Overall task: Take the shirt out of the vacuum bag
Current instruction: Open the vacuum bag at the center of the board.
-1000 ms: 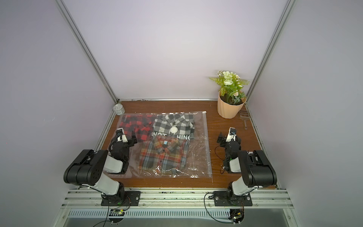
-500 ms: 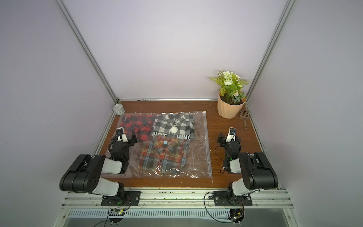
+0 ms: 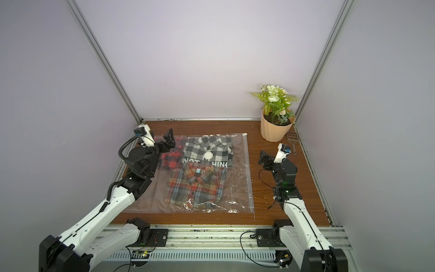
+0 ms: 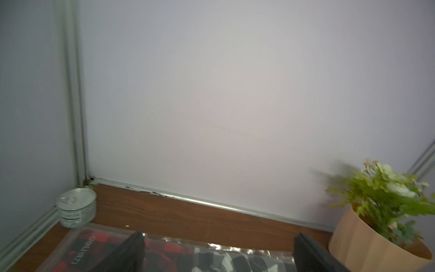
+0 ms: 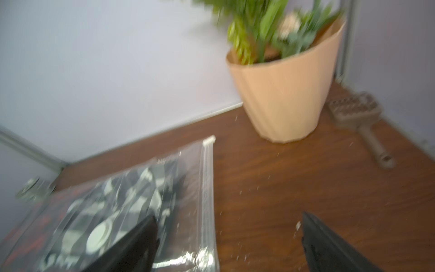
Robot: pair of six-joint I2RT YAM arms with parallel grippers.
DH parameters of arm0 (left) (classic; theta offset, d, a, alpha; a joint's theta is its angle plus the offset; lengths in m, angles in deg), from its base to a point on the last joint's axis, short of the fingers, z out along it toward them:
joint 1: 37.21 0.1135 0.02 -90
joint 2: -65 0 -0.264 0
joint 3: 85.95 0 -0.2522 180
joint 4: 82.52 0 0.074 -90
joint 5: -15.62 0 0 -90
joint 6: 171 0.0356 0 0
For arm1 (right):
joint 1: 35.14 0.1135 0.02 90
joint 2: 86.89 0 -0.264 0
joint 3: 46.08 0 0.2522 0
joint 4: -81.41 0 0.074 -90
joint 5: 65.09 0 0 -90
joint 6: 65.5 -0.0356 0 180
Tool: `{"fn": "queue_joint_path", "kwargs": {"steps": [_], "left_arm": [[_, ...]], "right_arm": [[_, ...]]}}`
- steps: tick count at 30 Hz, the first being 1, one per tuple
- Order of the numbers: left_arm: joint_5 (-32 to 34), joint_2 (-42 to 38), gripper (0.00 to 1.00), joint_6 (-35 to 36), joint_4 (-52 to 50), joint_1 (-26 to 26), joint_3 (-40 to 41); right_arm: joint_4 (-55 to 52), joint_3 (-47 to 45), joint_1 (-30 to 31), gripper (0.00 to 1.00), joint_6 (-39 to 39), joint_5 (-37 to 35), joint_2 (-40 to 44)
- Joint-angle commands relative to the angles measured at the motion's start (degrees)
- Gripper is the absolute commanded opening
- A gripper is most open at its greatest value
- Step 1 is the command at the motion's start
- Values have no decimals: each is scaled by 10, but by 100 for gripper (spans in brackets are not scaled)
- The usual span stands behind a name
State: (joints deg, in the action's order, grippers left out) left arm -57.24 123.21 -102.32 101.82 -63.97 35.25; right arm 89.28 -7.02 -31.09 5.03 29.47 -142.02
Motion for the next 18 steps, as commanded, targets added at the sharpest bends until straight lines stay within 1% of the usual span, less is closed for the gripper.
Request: {"fn": "queue_joint_path", "kwargs": {"steps": [1, 4, 6, 8, 11, 14, 18], "left_arm": [[-28, 58, 100, -62, -206, -59, -43], [-104, 102, 100, -101, -236, -70, -57], [-130, 123, 100, -109, -242, -81, -59], [-136, 136, 100, -112, -248, -93, -60], [-171, 148, 100, -119, -242, -95, -55], [-180, 157, 100, -118, -249, -98, -53], [-187, 160, 99, -115, -251, -98, -44]], "right_arm": [[-93, 34, -1, 96, -50, 161, -65], [-65, 31, -3, 96, -71, 228, -104], [-42, 19, -4, 94, -92, 251, -124], [-23, 7, -5, 92, -103, 273, -143], [28, -14, -5, 88, -117, 327, -170], [37, -25, -5, 86, -118, 332, -182], [61, -48, -6, 86, -125, 345, -185]]}}
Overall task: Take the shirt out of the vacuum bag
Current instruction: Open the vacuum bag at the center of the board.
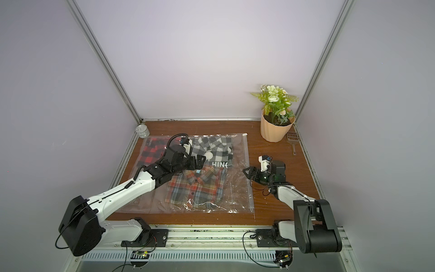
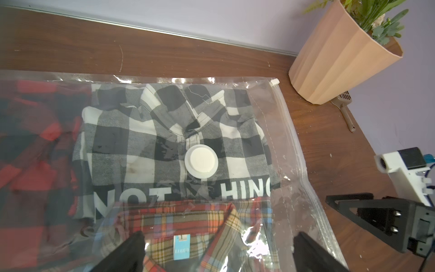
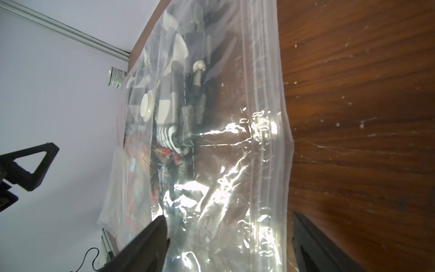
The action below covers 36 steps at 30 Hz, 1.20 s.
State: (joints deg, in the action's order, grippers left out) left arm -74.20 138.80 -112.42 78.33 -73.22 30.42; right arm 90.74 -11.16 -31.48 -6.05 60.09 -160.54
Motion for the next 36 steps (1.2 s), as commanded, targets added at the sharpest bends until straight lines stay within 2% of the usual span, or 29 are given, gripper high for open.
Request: {"fn": "queue_joint_path", "kwargs": {"steps": [1, 5, 12, 18, 22, 25, 36], "left_arm": [[-18, 5, 100, -14, -14, -6, 9], [-26, 13, 100, -19, 0, -6, 28], [-30, 30, 100, -28, 23, -5, 69], [-12, 43, 100, -29, 34, -6, 105], [2, 74, 95, -27, 35, -5, 119], [0, 86, 92, -26, 53, -5, 133], [1, 78, 92, -27, 79, -4, 159]], "right_arm": [[56, -13, -2, 86, -17, 43, -3], [89, -26, -2, 84, -27, 57, -14], [81, -35, -2, 82, -24, 56, -18], [21, -32, -2, 83, -1, 20, 20], [12, -33, -2, 83, 7, 14, 13], [21, -33, -2, 83, 6, 18, 2], [68, -42, -1, 83, -5, 46, -26]]}}
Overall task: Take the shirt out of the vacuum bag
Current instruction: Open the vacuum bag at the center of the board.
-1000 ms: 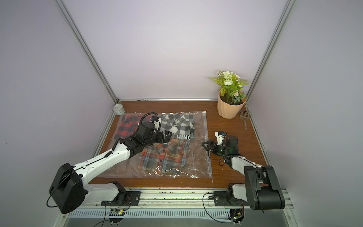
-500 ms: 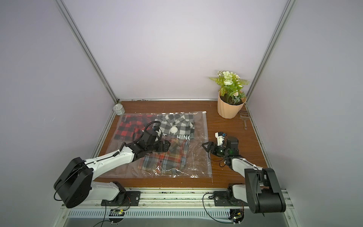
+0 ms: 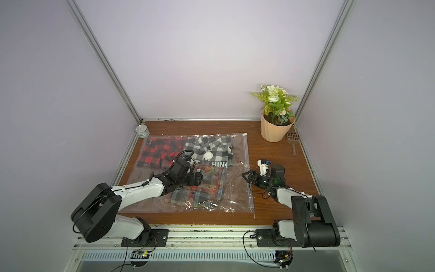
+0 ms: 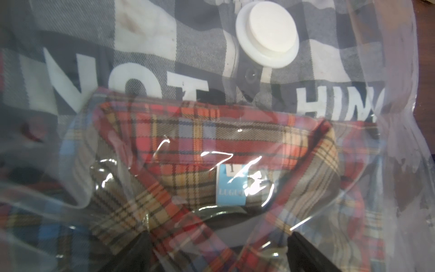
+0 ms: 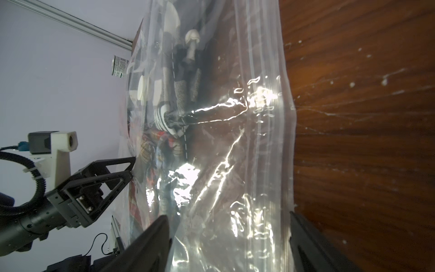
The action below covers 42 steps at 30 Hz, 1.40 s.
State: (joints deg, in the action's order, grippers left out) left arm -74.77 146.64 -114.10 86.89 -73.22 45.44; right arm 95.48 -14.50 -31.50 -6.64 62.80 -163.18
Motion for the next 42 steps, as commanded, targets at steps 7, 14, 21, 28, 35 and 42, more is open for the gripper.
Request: {"fn": "queue_joint_path", "kwargs": {"steps": [7, 14, 21, 28, 35, 42], "left_arm": [[4, -3, 92, -14, 8, -5, 19], [3, -4, 92, -12, 9, -5, 14], [6, -11, 92, -8, 6, -5, 19], [7, -18, 92, -8, 7, -5, 23], [8, -17, 92, -5, 8, -5, 23], [7, -16, 92, -4, 10, -5, 28]], "right_arm": [[-24, 2, 6, 84, 13, 16, 38], [-23, -2, 20, 83, 10, 17, 29], [-49, 20, 21, 83, 25, -27, 28], [-12, 28, 21, 82, 17, -3, -15], [-16, 25, 28, 83, 31, -17, -17], [-38, 63, 28, 83, 50, -40, -48]]}}
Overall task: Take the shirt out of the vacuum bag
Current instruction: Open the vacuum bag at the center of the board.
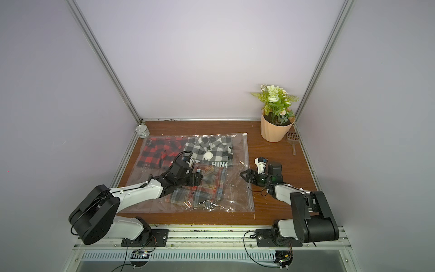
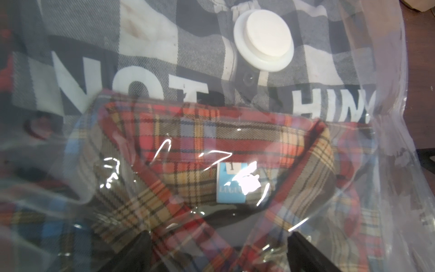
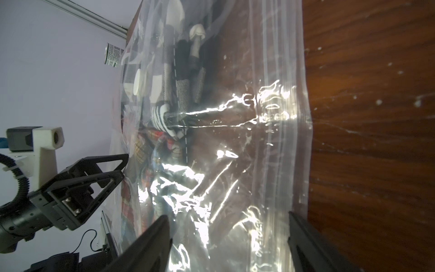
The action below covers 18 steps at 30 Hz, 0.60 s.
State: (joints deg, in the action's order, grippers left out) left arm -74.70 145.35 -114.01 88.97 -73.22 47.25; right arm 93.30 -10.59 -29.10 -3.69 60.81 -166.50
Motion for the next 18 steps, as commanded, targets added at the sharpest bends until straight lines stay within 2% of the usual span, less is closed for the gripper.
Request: {"fn": "queue_joint_path", "kwargs": {"steps": [1, 12, 18], "left_arm": [[7, -3, 92, -5, -12, -5, 10], [7, -5, 92, -3, -11, -5, 13], [6, -2, 92, 0, -13, -5, 10]], "right_arm": [[-19, 32, 4, 83, 23, -23, -22], [15, 97, 5, 82, 21, 1, -121], [-37, 155, 5, 82, 53, -25, -145]]}}
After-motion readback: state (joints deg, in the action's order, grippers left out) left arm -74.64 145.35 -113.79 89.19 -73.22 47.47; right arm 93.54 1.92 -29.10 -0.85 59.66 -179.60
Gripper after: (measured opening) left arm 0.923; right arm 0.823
